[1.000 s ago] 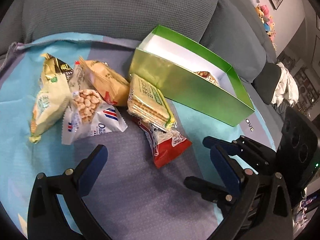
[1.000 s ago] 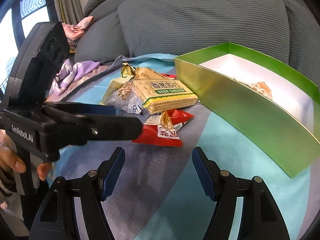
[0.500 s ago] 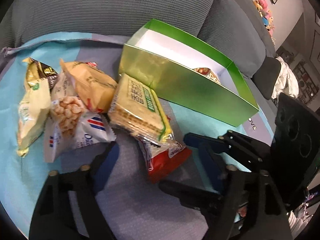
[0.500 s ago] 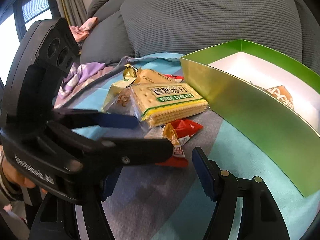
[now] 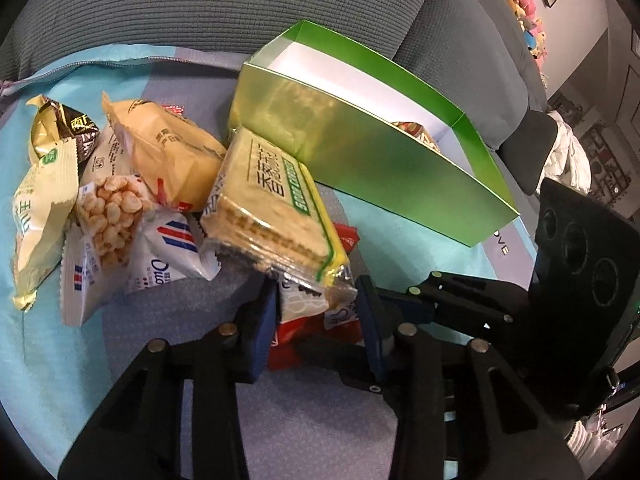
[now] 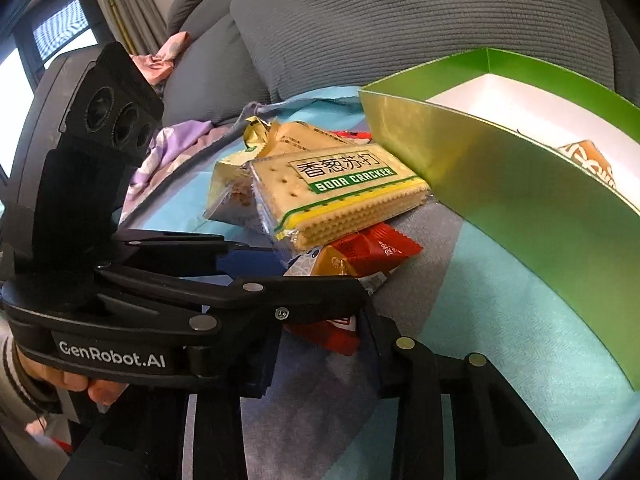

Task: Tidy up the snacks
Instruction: 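Grasp the red wrapped snack bar with the right gripper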

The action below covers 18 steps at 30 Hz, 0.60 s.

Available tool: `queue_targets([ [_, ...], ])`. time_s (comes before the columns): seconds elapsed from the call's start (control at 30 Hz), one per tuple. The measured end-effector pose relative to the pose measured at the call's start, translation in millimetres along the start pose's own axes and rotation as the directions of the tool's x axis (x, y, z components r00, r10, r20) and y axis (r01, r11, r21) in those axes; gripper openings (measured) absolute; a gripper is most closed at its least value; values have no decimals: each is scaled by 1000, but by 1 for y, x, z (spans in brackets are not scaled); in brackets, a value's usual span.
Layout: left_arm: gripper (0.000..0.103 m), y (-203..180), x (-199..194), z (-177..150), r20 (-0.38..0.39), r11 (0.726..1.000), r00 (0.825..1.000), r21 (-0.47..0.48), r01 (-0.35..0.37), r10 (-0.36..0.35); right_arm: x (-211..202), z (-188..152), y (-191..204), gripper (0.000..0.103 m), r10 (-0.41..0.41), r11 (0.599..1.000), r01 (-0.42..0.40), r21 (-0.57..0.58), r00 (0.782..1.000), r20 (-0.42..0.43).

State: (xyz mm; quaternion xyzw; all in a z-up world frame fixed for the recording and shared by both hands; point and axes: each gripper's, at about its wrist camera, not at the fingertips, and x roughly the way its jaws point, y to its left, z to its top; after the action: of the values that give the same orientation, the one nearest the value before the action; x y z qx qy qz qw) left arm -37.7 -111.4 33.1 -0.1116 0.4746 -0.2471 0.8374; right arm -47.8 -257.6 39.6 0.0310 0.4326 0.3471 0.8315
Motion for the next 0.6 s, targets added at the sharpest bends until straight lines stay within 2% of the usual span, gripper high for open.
queue_targets([
  [0.33,37,-6,-28,-26,12,1000,1000,11,18,-18,-17,-15,24,31,16,1000,-16,6,999,31],
  [0.5,37,-19,-53,-43,39,999,999,35,24,-26,-33,-22,44,31,0,1000,0,-12,998,58],
  [0.6,37,-29,-63,-42,59,998,998,61,20,-24,-47,-22,51,31,-12,1000,13,-15,996,90],
])
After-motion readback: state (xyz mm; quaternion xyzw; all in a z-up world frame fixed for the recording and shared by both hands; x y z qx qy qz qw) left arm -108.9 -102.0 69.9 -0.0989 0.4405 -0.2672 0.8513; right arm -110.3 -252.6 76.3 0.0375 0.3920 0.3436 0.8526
